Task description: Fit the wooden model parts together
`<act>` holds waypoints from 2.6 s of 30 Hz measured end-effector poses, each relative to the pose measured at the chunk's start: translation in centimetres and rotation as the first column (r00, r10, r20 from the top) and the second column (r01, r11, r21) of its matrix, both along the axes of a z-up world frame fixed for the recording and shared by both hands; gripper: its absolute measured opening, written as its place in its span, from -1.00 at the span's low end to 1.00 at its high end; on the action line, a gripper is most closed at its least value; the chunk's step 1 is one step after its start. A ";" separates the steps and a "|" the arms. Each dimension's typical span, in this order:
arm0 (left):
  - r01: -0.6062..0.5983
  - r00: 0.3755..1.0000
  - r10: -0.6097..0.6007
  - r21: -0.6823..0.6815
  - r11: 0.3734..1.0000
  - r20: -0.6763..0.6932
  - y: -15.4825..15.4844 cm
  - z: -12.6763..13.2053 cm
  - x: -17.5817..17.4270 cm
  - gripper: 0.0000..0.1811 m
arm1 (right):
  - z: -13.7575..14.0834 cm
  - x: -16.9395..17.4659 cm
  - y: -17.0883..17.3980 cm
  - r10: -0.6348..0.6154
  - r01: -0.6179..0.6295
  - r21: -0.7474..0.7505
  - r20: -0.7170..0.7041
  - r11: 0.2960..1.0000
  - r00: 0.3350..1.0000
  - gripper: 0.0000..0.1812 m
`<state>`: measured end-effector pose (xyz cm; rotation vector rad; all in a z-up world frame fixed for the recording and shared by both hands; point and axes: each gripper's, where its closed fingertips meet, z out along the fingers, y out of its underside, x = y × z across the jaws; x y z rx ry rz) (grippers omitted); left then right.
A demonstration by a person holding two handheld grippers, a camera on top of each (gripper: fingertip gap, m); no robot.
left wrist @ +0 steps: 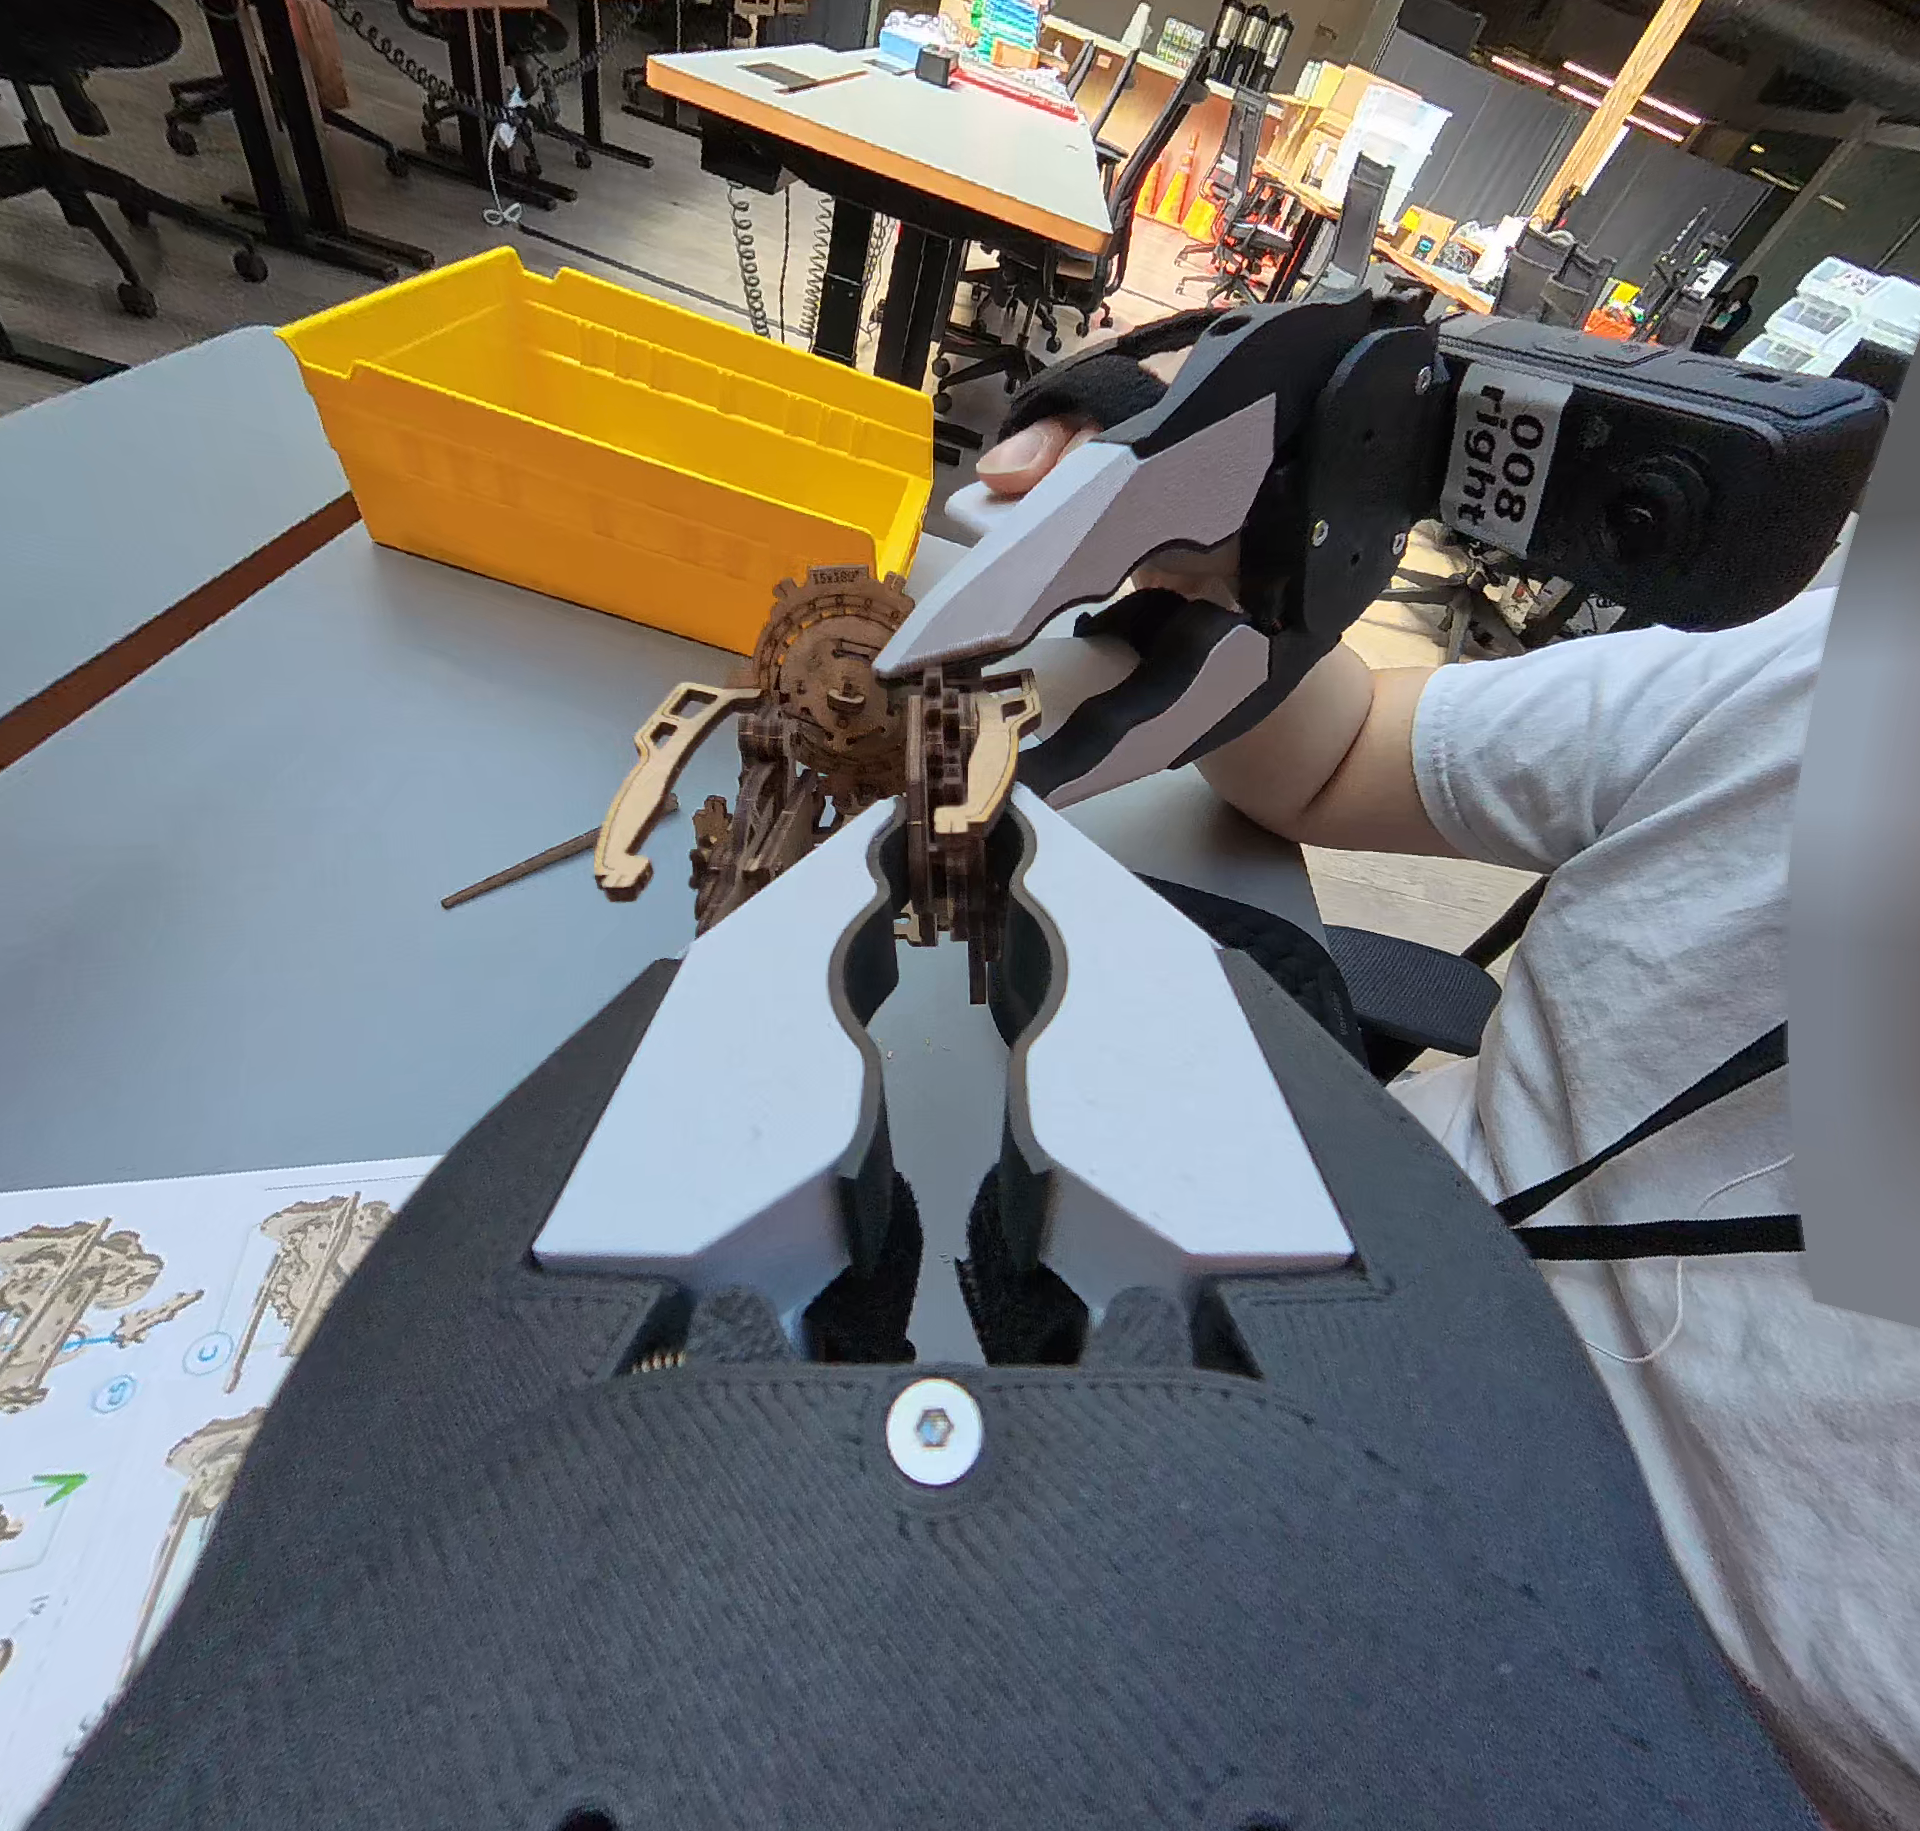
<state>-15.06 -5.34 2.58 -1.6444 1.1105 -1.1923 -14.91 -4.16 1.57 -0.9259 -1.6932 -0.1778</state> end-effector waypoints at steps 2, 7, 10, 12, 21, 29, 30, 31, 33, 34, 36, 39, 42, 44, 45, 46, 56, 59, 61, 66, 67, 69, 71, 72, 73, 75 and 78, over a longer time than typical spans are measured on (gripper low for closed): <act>0.007 1.000 -0.007 -0.015 1.000 -0.004 -0.1 -0.1 -0.1 -0.86 | 0.1 -0.1 -0.1 0.011 -0.010 0.006 -0.011 1.000 1.000 -0.59; 0.013 0.999 -0.015 -0.043 0.999 -0.038 -0.3 -0.6 -0.1 -0.85 | 0.2 -0.2 -0.2 0.038 -0.038 0.039 -0.014 0.999 0.999 -0.46; 0.026 0.998 -0.029 -0.057 0.998 -0.057 -0.6 -0.9 0.0 -0.86 | -0.2 -0.4 -0.8 0.082 -0.083 0.072 0.015 0.994 0.997 -0.50; 0.039 0.996 -0.043 -0.059 0.997 -0.073 -0.8 -1.2 0.0 -0.85 | -0.4 -0.5 -1.1 0.098 -0.100 0.081 0.031 0.992 0.995 -0.48; 0.089 0.986 -0.097 -0.056 0.994 -0.138 -1.9 -1.8 0.1 -0.85 | -1.1 -1.0 -2.5 0.160 -0.165 0.078 0.071 0.983 0.985 -0.44; 0.113 0.984 -0.119 -0.047 0.992 -0.134 -2.3 -1.6 -0.1 -0.85 | -0.8 -1.1 -2.9 0.145 -0.150 0.072 0.070 0.986 0.987 -0.46; 0.117 0.984 -0.122 -0.046 0.992 -0.134 -2.3 -1.6 -0.1 -0.85 | -0.8 -1.1 -2.9 0.144 -0.149 0.072 0.068 0.986 0.987 -0.46; 0.119 0.984 -0.124 -0.044 0.992 -0.131 -2.3 -1.5 -0.1 -0.85 | -0.8 -1.1 -3.0 0.144 -0.149 0.063 0.066 0.987 0.987 -0.46; 0.123 0.984 -0.128 -0.045 0.991 -0.121 -2.4 -1.3 -0.1 -0.85 | -0.6 -1.0 -3.0 0.144 -0.148 0.061 0.058 0.987 0.988 -0.47; 0.126 0.984 -0.131 -0.046 0.991 -0.118 -2.4 -1.3 0.0 -0.85 | -0.5 -1.0 -3.1 0.145 -0.148 0.054 0.055 0.988 0.988 -0.47; 0.126 0.985 -0.130 -0.045 0.991 -0.114 -2.4 -1.2 0.0 -0.85 | -0.4 -1.0 -3.1 0.143 -0.146 0.056 0.052 0.988 0.988 -0.48; 0.119 0.987 -0.122 -0.035 0.992 -0.109 -2.3 -1.1 -0.1 -0.85 | -0.3 -1.1 -2.9 0.134 -0.137 0.072 0.049 0.988 0.990 -0.48; 0.121 0.987 -0.125 -0.043 0.992 -0.105 -2.3 -1.1 -0.1 -0.85 | -0.3 -1.0 -2.8 0.136 -0.140 0.075 0.049 0.987 0.989 -0.48; 0.121 0.984 -0.127 -0.055 0.991 -0.128 -2.3 -1.6 -0.1 -0.85 | -0.8 -0.9 -2.8 0.139 -0.143 0.061 0.070 0.988 0.988 -0.46; 0.125 0.981 -0.132 -0.054 0.991 -0.145 -2.4 -1.9 -0.1 -0.85 | -1.0 -1.0 -2.9 0.146 -0.153 0.076 0.090 0.985 0.985 -0.45; 0.128 0.977 -0.134 -0.046 0.991 -0.165 -2.5 -2.2 0.0 -0.85 | -1.4 -1.0 -3.0 0.151 -0.162 0.091 0.113 0.983 0.982 -0.44; 0.156 0.957 -0.172 -0.084 0.984 -0.235 -3.4 -3.3 -0.1 -0.85 | -2.6 -1.2 -3.9 0.167 -0.179 0.055 0.169 0.982 0.971 -0.46; 0.168 0.956 -0.186 -0.095 0.981 -0.226 -3.6 -3.3 -0.1 -0.85 | -2.5 -1.2 -4.1 0.162 -0.170 0.035 0.167 0.985 0.973 -0.47; 0.173 0.955 -0.190 -0.091 0.981 -0.227 -3.7 -3.3 -0.1 -0.85 | -2.5 -1.1 -4.2 0.163 -0.171 0.032 0.170 0.985 0.972 -0.47; 0.175 0.952 -0.187 -0.072 0.982 -0.244 -3.7 -3.4 -0.1 -0.85 | -2.6 -1.1 -4.2 0.158 -0.169 0.041 0.184 0.985 0.970 -0.49; 0.175 0.953 -0.187 -0.073 0.982 -0.240 -3.7 -3.4 -0.1 -0.85 | -2.5 -1.1 -4.2 0.159 -0.168 0.038 0.182 0.985 0.970 -0.49; 0.174 0.954 -0.187 -0.075 0.982 -0.235 -3.6 -3.3 -0.1 -0.85 | -2.5 -1.1 -4.1 0.156 -0.164 0.033 0.175 0.986 0.972 -0.49; 0.169 0.956 -0.182 -0.072 0.983 -0.230 -3.5 -3.3 -0.1 -0.85 | -2.5 -1.0 -4.0 0.148 -0.158 0.040 0.178 0.987 0.973 -0.50; 0.166 0.959 -0.178 -0.069 0.984 -0.222 -3.4 -3.2 0.0 -0.85 | -2.4 -1.0 -3.9 0.142 -0.152 0.044 0.177 0.987 0.974 -0.50; 0.163 0.963 -0.172 -0.059 0.985 -0.208 -3.2 -3.0 0.0 -0.85 | -2.2 -1.0 -3.7 0.137 -0.149 0.055 0.172 0.987 0.976 -0.49; 0.153 0.974 -0.156 -0.033 0.988 -0.163 -2.8 -2.4 0.1 -0.85 | -1.7 -0.9 -3.3 0.124 -0.135 0.069 0.145 0.988 0.982 -0.49; 0.149 0.984 -0.151 -0.024 0.989 -0.096 -2.5 -1.6 0.1 -0.80 | -0.9 -0.6 -2.8 0.105 -0.116 0.091 0.117 0.989 0.988 -0.49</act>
